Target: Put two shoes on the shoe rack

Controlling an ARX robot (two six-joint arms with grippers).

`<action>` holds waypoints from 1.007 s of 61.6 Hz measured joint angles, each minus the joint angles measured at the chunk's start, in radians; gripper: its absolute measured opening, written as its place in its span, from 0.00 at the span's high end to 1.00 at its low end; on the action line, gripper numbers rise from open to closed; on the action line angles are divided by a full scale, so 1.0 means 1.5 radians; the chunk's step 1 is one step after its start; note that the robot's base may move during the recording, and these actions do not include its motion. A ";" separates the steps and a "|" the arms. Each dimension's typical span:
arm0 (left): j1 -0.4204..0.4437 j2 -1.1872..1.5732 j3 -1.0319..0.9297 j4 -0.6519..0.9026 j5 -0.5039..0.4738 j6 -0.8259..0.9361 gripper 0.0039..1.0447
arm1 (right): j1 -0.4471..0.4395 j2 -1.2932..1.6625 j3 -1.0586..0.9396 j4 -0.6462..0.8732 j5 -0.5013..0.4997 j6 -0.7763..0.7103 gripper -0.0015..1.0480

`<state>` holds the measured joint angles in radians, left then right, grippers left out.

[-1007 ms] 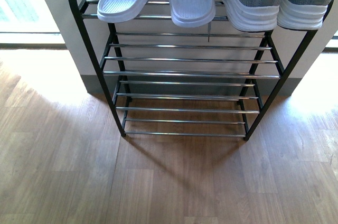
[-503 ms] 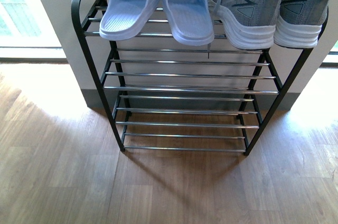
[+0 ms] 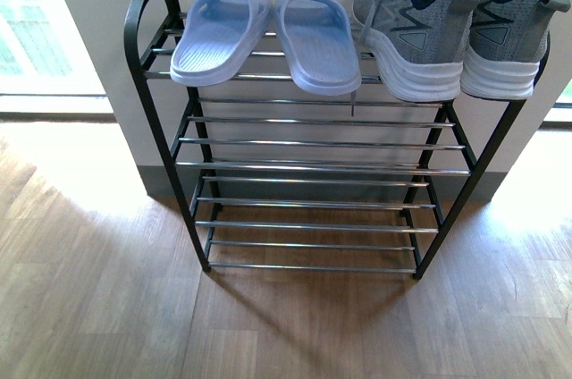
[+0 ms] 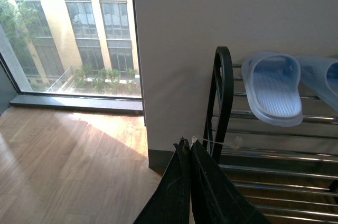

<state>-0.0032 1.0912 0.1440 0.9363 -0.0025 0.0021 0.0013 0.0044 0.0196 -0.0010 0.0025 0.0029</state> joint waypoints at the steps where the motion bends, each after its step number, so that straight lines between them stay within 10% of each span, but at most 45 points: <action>1: 0.000 0.000 -0.007 0.009 0.001 0.000 0.99 | 0.000 0.000 0.000 0.000 0.000 0.000 0.09; 62: 0.000 -0.448 -0.087 -0.346 0.002 0.000 0.99 | 0.000 0.000 0.000 0.000 0.000 0.000 0.09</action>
<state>-0.0032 0.4194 0.0139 0.4175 0.0002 0.0021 0.0013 0.0044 0.0196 -0.0010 0.0029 0.0029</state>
